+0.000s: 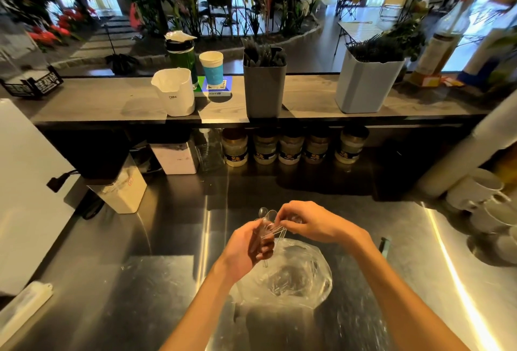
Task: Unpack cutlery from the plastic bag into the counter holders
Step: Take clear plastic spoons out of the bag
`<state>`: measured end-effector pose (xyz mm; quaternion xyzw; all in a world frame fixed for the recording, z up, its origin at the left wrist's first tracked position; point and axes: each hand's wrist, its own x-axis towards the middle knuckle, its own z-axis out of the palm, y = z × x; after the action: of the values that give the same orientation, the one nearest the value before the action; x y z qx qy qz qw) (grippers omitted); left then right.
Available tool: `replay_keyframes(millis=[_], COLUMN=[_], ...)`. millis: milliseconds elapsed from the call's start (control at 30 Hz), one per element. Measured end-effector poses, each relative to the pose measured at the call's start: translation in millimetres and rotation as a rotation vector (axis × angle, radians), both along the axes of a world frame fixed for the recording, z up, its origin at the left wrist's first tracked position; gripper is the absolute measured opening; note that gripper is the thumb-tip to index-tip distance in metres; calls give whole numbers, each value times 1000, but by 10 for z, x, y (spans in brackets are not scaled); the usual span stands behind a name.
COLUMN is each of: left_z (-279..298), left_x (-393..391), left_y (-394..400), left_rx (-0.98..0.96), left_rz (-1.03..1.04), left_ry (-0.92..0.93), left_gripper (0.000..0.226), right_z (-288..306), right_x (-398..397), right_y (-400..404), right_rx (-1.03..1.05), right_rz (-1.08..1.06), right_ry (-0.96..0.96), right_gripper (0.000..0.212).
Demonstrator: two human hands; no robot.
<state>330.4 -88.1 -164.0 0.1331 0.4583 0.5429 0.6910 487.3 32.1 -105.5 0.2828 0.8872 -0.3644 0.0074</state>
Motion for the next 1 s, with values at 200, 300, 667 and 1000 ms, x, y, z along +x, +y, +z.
replay_keyframes(millis=[200, 300, 667, 1000], left_z=[22, 42, -33, 21], left_x=[79, 167, 273, 66], left_y=[-9, 3, 51, 89], left_rx=[-13, 12, 75, 119], left_rz=[-110, -36, 68, 30], left_ry=[151, 136, 168, 162], left_gripper=[42, 39, 36, 23], right_z=[-82, -157, -372, -373], right_x=[-77, -125, -220, -434], right_y=[-102, -185, -244, -163], right_rx=[-80, -89, 56, -46], right_rz=[-124, -225, -259, -369], right_ry=[83, 155, 189, 313], right_gripper=[23, 17, 43, 29])
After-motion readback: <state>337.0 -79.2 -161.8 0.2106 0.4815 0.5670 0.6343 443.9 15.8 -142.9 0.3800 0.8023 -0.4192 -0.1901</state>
